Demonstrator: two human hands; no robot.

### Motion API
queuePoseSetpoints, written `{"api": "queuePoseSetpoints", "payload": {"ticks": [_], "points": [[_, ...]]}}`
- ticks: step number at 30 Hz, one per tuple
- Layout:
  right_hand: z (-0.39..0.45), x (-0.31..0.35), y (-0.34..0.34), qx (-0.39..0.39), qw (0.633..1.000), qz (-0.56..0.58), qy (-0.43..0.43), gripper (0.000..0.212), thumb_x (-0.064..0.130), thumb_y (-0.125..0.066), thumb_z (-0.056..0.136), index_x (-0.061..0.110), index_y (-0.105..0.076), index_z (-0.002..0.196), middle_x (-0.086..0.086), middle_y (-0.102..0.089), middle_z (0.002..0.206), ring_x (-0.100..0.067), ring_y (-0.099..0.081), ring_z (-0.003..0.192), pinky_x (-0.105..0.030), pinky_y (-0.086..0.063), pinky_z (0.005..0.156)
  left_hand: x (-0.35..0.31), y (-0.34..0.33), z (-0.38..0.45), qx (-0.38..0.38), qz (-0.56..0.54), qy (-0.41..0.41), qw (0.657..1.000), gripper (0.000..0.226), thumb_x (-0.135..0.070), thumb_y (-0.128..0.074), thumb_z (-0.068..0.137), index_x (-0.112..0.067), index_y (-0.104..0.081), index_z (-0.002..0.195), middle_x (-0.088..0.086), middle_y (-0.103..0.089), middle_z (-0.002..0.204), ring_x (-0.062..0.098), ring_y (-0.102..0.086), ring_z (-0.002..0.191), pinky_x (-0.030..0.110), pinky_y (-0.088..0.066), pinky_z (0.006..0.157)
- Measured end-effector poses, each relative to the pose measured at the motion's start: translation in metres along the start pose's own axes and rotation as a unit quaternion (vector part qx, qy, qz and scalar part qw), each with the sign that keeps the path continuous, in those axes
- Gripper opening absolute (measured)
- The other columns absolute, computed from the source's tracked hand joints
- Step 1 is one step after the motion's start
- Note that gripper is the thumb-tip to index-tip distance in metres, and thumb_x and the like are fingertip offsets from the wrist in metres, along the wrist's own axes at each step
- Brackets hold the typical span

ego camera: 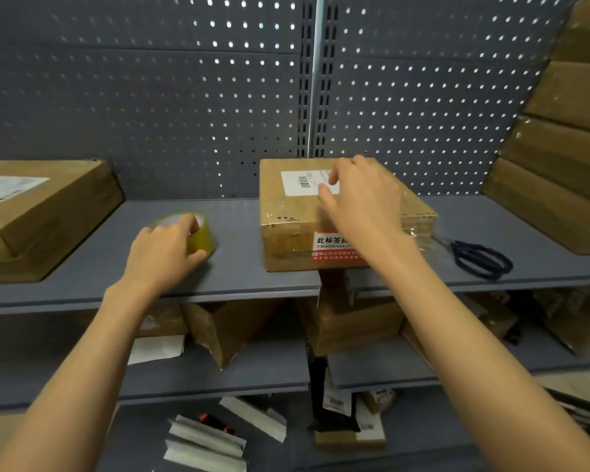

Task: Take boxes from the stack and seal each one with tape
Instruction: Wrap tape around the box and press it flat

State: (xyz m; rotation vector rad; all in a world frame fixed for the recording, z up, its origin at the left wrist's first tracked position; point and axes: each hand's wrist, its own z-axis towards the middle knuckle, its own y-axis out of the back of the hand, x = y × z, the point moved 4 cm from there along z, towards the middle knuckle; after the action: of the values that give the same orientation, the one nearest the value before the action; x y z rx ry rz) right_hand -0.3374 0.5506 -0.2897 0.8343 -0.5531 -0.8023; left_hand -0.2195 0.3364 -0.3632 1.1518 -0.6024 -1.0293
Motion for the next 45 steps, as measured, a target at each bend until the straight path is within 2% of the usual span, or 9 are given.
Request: {"api": "queuePoseSetpoints", "payload": {"ticks": [5,9,14,21,29,34,38,41,45], "points": [[-0.002,0.001,-0.002,-0.001,1.000,-0.004,-0.001,0.029,0.034,-0.047,0.097,0.013,-0.057,0.115,-0.004,-0.058,0.118,-0.022,-0.051,0.111,-0.032,-0.037,0.085,0.004,-0.002,0.007,0.034,0.002,0.002,0.999,0.033,-0.027,-0.064,0.088,-0.005,-0.054,0.110,0.021,-0.063,0.109,0.040,-0.057,0.099,0.042,-0.041,0.084],[-0.003,-0.010,0.001,-0.012,1.000,0.019,-0.010,0.029,0.032,-0.043,0.098,0.012,-0.057,0.113,-0.005,-0.058,0.116,-0.024,-0.051,0.107,-0.033,-0.035,0.079,-0.019,0.022,0.018,-0.022,-0.071,-0.020,0.997,0.040,-0.024,-0.051,0.096,-0.001,-0.051,0.129,0.023,-0.054,0.127,0.039,-0.048,0.116,0.046,-0.038,0.095],[-0.002,-0.043,0.010,-0.029,0.998,0.046,-0.037,0.033,0.027,-0.031,0.103,0.008,-0.057,0.104,-0.005,-0.056,0.103,-0.024,-0.050,0.095,-0.031,-0.028,0.070,-0.096,0.051,0.021,-0.058,-0.149,-0.126,0.979,0.036,-0.022,-0.034,0.103,-0.004,-0.053,0.128,0.015,-0.053,0.133,0.032,-0.045,0.123,0.043,-0.037,0.098],[-0.002,-0.103,0.015,-0.005,0.992,0.123,-0.026,0.034,0.023,-0.027,0.104,0.008,-0.048,0.082,-0.004,-0.051,0.086,-0.025,-0.047,0.081,-0.034,-0.028,0.066,-0.213,0.050,0.023,-0.026,-0.150,-0.217,0.964,0.037,-0.023,-0.031,0.103,-0.002,-0.055,0.122,0.013,-0.056,0.126,0.030,-0.049,0.119,0.042,-0.037,0.099],[-0.004,-0.143,-0.004,0.089,0.977,0.179,0.072,0.035,0.020,-0.028,0.103,0.005,-0.060,0.105,-0.010,-0.062,0.106,-0.030,-0.055,0.097,-0.041,-0.043,0.081,-0.273,0.019,0.023,0.027,-0.126,-0.172,0.977,0.034,-0.022,-0.030,0.103,-0.004,-0.052,0.122,0.013,-0.056,0.125,0.030,-0.052,0.114,0.044,-0.042,0.095],[-0.014,-0.141,-0.015,0.112,0.963,0.218,0.112,0.025,0.017,-0.028,0.102,0.011,-0.052,0.100,-0.004,-0.056,0.102,-0.024,-0.052,0.099,-0.029,-0.031,0.074,-0.279,0.009,0.018,0.028,-0.125,-0.144,0.981,0.037,-0.021,-0.030,0.103,-0.008,-0.048,0.132,0.012,-0.054,0.132,0.030,-0.051,0.119,0.045,-0.040,0.098],[-0.018,-0.142,-0.022,0.159,0.955,0.210,0.139,0.034,0.015,-0.025,0.104,0.004,-0.052,0.122,-0.011,-0.054,0.124,-0.025,-0.045,0.121,-0.028,-0.030,0.098,-0.276,0.001,0.016,0.058,-0.097,-0.130,0.985,0.039,-0.022,-0.030,0.103,-0.008,-0.045,0.137,0.011,-0.050,0.138,0.029,-0.049,0.122,0.038,-0.038,0.099],[-0.026,-0.148,-0.026,0.188,0.950,0.216,0.123,0.044,0.022,-0.022,0.106,0.001,-0.036,0.142,-0.012,-0.037,0.149,-0.020,-0.029,0.139,-0.018,-0.016,0.108,-0.268,-0.004,0.014,0.069,-0.054,-0.135,0.987,0.046,-0.027,-0.027,0.105,-0.009,-0.033,0.147,0.008,-0.034,0.153,0.022,-0.032,0.140,0.029,-0.021,0.111],[-0.028,-0.158,-0.036,0.209,0.941,0.260,0.063,0.050,0.034,-0.018,0.105,0.015,-0.018,0.152,0.002,-0.014,0.160,-0.013,-0.017,0.146,-0.031,-0.016,0.117,-0.255,-0.003,0.014,0.086,-0.039,-0.139,0.986,0.049,-0.031,-0.024,0.105,-0.015,-0.023,0.151,0.001,-0.022,0.158,0.016,-0.017,0.146,0.027,-0.010,0.116]]}}
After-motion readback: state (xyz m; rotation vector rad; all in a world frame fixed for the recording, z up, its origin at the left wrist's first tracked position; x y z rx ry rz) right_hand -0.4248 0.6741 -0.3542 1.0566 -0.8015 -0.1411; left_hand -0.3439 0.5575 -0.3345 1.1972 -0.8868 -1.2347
